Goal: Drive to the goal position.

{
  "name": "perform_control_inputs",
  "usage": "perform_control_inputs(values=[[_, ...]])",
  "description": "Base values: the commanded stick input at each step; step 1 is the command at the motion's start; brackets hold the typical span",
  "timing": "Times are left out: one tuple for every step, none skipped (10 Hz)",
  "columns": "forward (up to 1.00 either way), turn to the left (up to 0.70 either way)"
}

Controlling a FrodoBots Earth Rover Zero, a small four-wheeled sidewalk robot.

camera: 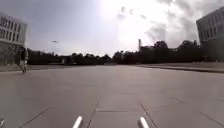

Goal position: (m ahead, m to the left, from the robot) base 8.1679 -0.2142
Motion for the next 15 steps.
perform_control_inputs(values=[[0.99, -0.01], [1.00, -0.01], [0.99, -0.01], [1.00, -0.01], [0.99, -0.01], [0.99, -0.01], [0.99, -0.01], [1.00, -0.01], [0.99, -0.01], [0.99, -0.01], [0.99, -0.15], [0.99, -0.32], [0.99, -0.29], [1.00, -0.11], [1.00, -0.01]])
